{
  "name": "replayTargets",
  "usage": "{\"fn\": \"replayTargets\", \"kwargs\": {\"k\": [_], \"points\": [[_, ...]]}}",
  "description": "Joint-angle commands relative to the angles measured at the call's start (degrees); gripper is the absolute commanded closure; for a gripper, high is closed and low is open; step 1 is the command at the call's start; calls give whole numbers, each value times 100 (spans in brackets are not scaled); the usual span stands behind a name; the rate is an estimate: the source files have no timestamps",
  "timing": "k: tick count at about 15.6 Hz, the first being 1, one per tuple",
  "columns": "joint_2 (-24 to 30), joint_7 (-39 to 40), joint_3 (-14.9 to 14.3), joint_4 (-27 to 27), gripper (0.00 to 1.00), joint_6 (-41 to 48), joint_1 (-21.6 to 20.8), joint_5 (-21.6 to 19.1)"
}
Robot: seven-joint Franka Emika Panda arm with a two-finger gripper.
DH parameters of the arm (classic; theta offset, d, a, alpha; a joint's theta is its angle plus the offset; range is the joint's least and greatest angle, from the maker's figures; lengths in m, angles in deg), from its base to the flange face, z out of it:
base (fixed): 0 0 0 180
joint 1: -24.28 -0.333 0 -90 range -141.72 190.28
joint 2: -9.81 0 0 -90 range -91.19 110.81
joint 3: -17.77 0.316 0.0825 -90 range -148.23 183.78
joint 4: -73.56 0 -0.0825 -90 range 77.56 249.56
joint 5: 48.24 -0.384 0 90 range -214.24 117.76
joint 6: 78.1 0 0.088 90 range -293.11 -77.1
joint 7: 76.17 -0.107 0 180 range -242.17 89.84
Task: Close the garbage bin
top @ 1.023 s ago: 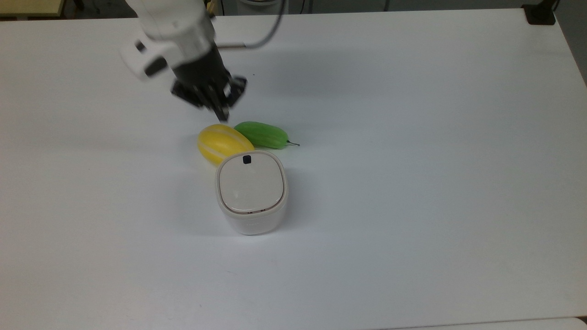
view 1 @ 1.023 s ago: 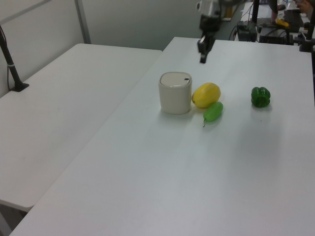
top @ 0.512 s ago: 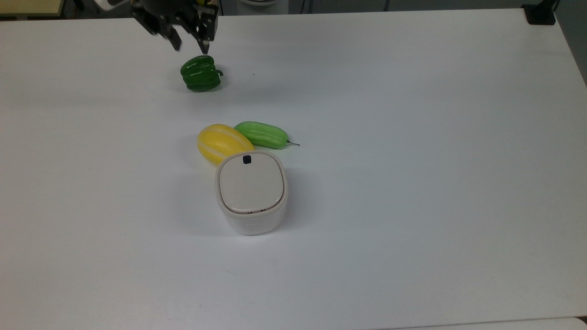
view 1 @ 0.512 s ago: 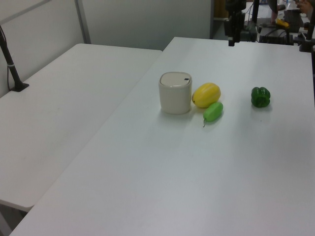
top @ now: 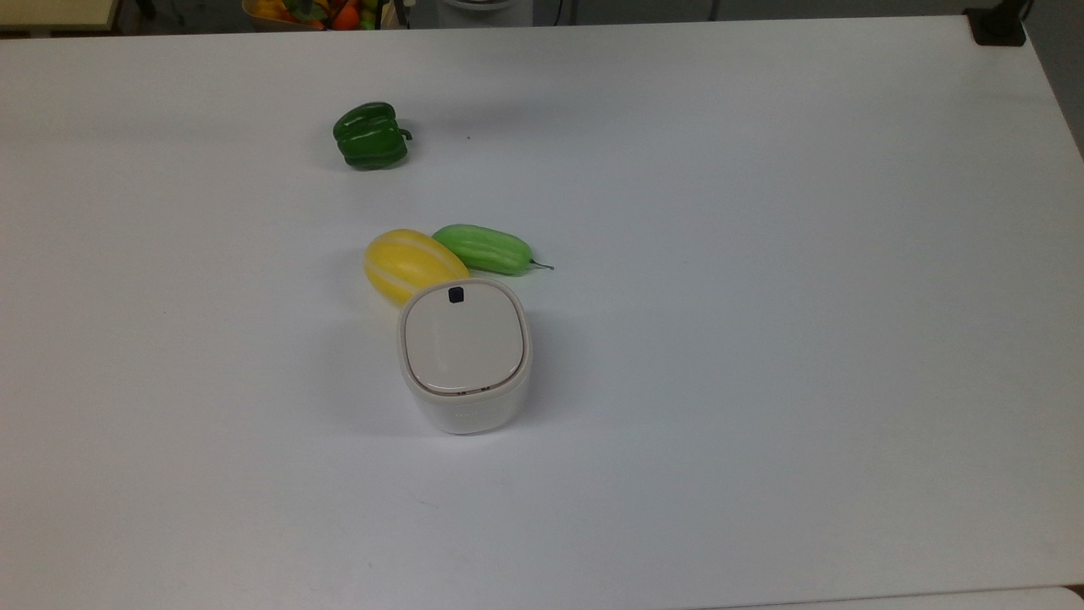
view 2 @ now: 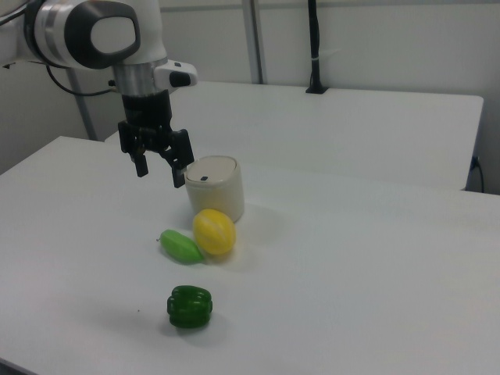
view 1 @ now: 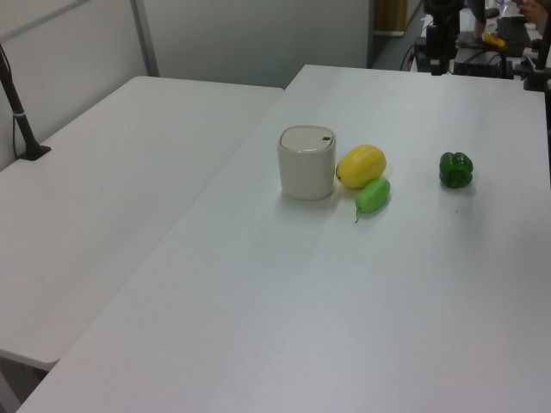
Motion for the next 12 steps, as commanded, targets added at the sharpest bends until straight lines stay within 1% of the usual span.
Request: {"fn": "replayTargets", "kwargs": {"k": [1,4,6,9,12], "points": [[235,556,-89,148,0,54,115,35],[252,715,-115,34,0,247,168,35],[235,671,-106,-229,0,440,361,26],[244,663,-115,-458,0,817,537,35],[261,645,-115,-538,0,1029,555,26]]}}
